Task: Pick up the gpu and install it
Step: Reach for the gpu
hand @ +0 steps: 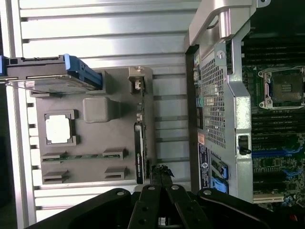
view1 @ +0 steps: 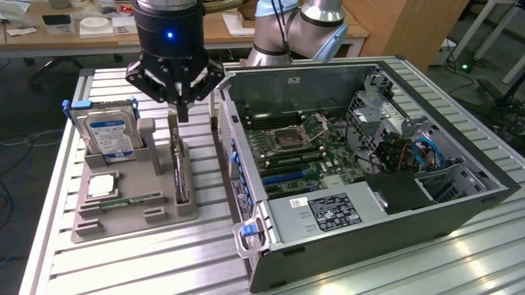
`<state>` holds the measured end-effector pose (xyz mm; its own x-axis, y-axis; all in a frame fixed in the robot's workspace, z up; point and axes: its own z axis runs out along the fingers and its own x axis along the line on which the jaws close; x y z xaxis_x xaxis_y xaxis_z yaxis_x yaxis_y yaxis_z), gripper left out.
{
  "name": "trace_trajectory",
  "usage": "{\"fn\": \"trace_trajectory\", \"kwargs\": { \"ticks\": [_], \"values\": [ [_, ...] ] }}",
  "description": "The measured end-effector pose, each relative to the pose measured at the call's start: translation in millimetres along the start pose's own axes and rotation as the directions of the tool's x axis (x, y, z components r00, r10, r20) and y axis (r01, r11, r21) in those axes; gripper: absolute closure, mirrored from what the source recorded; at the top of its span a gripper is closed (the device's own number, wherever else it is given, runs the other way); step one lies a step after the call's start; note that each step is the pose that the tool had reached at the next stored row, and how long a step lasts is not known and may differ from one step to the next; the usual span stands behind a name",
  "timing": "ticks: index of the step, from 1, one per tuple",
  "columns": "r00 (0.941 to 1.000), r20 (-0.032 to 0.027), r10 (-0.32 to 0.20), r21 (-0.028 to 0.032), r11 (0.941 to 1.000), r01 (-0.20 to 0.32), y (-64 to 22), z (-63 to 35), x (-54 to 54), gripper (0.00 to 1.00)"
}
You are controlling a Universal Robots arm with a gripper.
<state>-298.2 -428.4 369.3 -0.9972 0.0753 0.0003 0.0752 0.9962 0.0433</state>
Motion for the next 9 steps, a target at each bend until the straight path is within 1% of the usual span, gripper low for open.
{"fn": "trace_trajectory", "kwargs": {
  "ticks": [9],
  "values": [
    [1.0000, -0.0005, 0.000, 0.0000, 1.0000, 0.000, -2.2, 0.7, 5.0, 0.89]
  ]
}}
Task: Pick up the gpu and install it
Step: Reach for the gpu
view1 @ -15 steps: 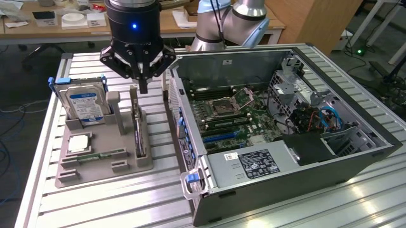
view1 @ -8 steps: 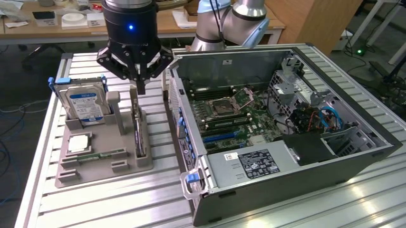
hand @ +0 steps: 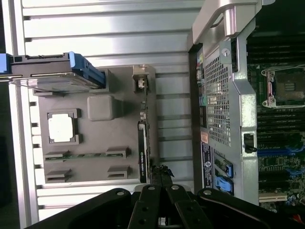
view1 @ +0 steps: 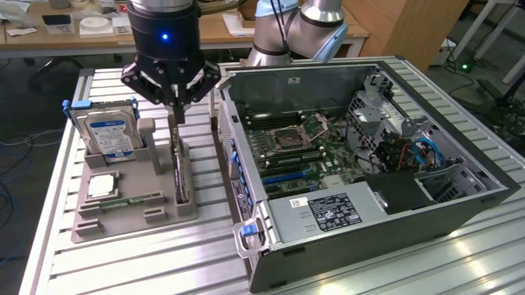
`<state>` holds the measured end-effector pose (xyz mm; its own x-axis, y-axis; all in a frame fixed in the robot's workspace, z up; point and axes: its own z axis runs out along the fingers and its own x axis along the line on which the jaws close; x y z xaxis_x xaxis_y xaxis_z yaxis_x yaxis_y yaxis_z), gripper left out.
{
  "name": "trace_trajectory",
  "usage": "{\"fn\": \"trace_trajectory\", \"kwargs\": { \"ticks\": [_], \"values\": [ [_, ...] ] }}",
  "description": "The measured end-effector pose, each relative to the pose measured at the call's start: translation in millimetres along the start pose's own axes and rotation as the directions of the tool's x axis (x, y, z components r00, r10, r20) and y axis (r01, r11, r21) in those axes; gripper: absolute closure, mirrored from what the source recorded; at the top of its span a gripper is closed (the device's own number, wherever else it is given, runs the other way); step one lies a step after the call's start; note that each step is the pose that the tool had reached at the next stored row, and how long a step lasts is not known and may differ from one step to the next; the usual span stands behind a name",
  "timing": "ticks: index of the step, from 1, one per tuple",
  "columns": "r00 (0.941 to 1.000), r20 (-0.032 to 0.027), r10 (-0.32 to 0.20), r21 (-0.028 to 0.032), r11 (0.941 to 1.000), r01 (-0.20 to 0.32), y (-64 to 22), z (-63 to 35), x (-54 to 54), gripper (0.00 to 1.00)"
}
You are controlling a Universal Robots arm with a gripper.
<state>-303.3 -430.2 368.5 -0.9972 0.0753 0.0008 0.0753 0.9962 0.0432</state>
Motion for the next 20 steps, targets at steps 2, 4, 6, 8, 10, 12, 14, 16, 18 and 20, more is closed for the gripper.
{"fn": "trace_trajectory", "kwargs": {
  "ticks": [2, 4, 6, 8, 10, 12, 14, 16, 18, 20],
  "values": [
    [1.0000, -0.0001, 0.000, 0.0000, 1.0000, 0.000, -0.4, 0.2, 1.1, 0.89],
    [1.0000, -0.0002, 0.000, -0.0001, 1.0000, 0.000, -0.8, 0.3, 2.2, 0.89],
    [1.0000, -0.0004, 0.000, 0.0000, 1.0000, 0.000, -1.2, 0.4, 3.3, 0.89],
    [1.0000, -0.0004, 0.000, 0.0000, 1.0000, 0.000, -1.6, 0.6, 4.5, 0.89],
    [1.0000, -0.0006, 0.000, 0.0000, 1.0000, 0.000, -1.8, 0.8, 5.8, 0.89],
    [1.0000, -0.0007, 0.000, 0.0001, 1.0000, 0.000, -2.0, 0.9, 7.1, 0.89],
    [1.0000, -0.0009, 0.000, 0.0001, 1.0000, 0.000, -2.3, 1.1, 8.1, 0.89],
    [1.0000, -0.0011, 0.000, 0.0001, 1.0000, 0.000, -2.5, 1.2, 9.1, 0.89],
    [1.0000, -0.0013, 0.000, 0.0000, 1.0000, 0.000, -2.8, 1.4, 10.0, 0.89],
    [1.0000, -0.0015, 0.000, 0.0001, 1.0000, 0.000, -3.0, 1.5, 10.9, 0.89]
  ]
}}
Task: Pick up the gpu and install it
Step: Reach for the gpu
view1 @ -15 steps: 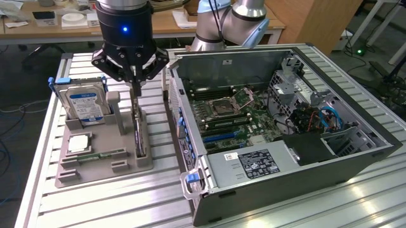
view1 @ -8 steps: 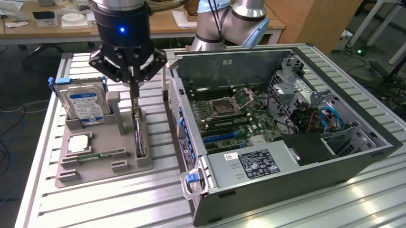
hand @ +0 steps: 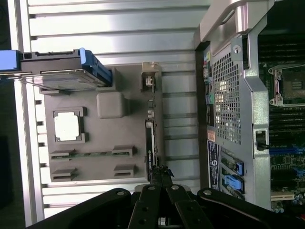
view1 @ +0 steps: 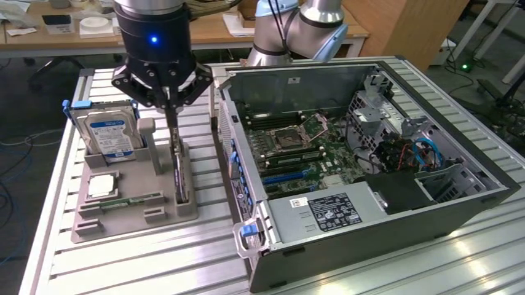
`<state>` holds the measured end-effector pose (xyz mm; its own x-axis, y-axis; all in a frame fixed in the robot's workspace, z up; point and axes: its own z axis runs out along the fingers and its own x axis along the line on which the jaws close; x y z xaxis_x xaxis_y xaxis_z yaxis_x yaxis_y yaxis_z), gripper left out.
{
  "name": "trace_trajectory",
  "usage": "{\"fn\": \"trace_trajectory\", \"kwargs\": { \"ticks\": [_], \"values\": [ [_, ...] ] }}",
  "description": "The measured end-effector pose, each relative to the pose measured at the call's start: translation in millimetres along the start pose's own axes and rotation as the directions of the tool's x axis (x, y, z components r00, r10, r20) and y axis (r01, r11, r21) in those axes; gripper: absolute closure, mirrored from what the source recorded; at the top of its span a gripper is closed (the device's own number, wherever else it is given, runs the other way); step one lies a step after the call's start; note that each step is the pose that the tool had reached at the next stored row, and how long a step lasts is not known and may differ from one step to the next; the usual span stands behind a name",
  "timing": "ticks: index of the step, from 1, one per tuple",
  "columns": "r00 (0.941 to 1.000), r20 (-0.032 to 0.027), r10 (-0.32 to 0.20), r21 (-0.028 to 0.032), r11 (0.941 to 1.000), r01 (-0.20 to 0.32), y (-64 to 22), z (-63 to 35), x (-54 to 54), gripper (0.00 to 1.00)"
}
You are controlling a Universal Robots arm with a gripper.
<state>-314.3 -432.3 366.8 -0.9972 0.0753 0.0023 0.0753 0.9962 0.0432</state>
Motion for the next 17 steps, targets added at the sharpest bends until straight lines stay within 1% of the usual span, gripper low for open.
{"fn": "trace_trajectory", "kwargs": {
  "ticks": [9, 17],
  "values": [
    [1.0000, -0.0004, 0.000, 0.0000, 1.0000, 0.000, -1.1, 0.7, 5.0, 0.89],
    [1.0000, -0.0006, 0.000, 0.0001, 1.0000, 0.000, -1.1, 0.7, 5.4, 0.89]
  ]
}}
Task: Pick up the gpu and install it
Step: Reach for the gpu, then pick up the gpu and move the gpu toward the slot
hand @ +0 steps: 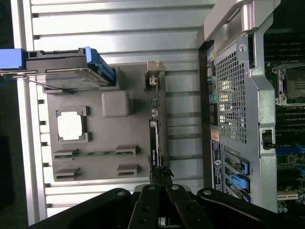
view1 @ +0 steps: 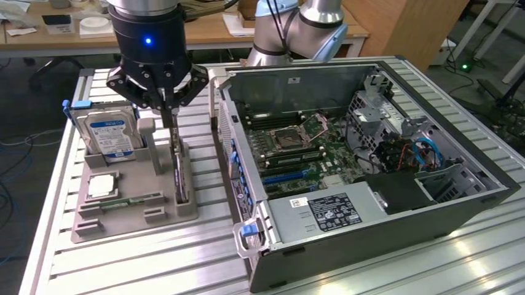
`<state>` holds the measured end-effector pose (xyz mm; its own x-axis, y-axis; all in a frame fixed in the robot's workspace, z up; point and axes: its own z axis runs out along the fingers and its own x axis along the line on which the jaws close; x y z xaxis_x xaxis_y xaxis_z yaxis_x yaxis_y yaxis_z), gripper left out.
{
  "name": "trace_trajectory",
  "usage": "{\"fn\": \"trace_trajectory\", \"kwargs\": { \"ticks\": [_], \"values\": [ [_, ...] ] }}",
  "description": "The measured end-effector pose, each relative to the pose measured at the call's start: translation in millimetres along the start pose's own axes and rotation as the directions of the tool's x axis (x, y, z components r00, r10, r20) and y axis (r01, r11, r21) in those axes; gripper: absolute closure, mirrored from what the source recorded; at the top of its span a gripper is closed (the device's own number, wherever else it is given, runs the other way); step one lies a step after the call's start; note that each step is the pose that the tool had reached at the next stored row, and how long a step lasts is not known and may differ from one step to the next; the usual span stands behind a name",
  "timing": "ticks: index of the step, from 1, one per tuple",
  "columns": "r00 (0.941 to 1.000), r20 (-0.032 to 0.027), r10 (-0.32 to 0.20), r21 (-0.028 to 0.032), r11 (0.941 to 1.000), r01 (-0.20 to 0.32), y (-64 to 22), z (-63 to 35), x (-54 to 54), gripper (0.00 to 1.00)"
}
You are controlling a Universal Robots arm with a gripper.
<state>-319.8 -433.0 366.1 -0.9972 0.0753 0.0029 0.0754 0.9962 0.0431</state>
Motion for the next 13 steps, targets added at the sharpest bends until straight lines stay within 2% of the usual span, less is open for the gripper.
{"fn": "trace_trajectory", "kwargs": {
  "ticks": [9, 11, 12, 13],
  "values": [
    [1.0000, 0.0001, 0.000, 0.0000, 1.0000, 0.000, 0.0, 0.0, 0.0, 0.89],
    [1.0000, 0.0000, 0.000, 0.0000, 1.0000, 0.000, 0.0, 0.0, 0.0, 0.77],
    [1.0000, 0.0000, 0.000, 0.0000, 1.0000, 0.000, 0.0, 0.0, 0.0, 0.77],
    [1.0000, 0.0000, 0.000, 0.0000, 1.0000, 0.000, 0.0, 0.0, 0.0, 0.71]
  ]
}}
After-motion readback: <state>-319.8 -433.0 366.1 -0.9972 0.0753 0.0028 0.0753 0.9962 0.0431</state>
